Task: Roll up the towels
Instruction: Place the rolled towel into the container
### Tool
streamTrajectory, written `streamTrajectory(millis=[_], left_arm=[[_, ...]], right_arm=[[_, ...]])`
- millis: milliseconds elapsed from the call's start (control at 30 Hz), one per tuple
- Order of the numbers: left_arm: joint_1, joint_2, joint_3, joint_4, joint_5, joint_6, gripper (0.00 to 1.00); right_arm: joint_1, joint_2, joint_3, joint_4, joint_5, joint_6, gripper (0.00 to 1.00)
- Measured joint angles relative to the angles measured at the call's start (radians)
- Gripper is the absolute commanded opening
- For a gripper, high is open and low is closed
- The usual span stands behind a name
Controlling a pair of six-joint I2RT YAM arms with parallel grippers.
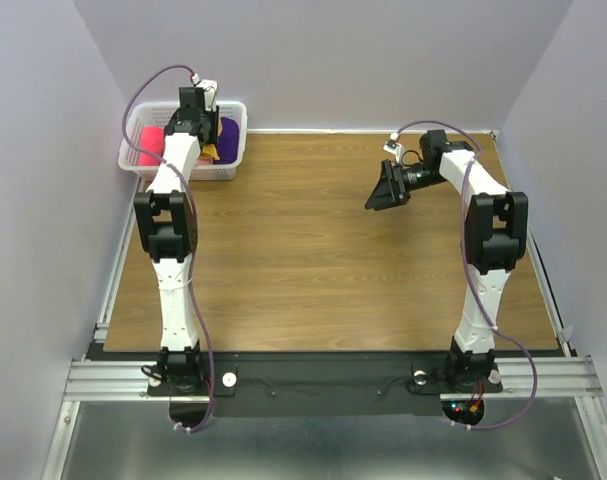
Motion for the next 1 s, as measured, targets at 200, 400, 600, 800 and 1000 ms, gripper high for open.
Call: streamTrajectory(millis=[200,400,600,800,1000], left_arm=[[-0.021,0.051,0.041,0.04,-0.008,-0.016,0.0],[-0.035,0.082,0.085,0.07,0.006,-0.065,0.0],[-0.035,0.116,0.089,0.087,0.033,-0.119,0.0],[-0.035,0.156,0.089,0.087,0.059,-0.15,0.09],[-0.035,0.156,0.089,0.093,0.06,-0.16,0.42]], right_arm=[[0.0,0.0,-0.034,-0.001,0.003,-0.006,1.0],[0.0,0.0,-0.055,0.001,0.003,-0.015,1.0],[0.0,0.0,-0.083,0.001,0.004,-0.019,1.0],[0.0,0.0,-0.083,0.002,0.006,-0.021,1.0],[-0.001,0.0,-0.083,0.002,0.005,-0.021,1.0]])
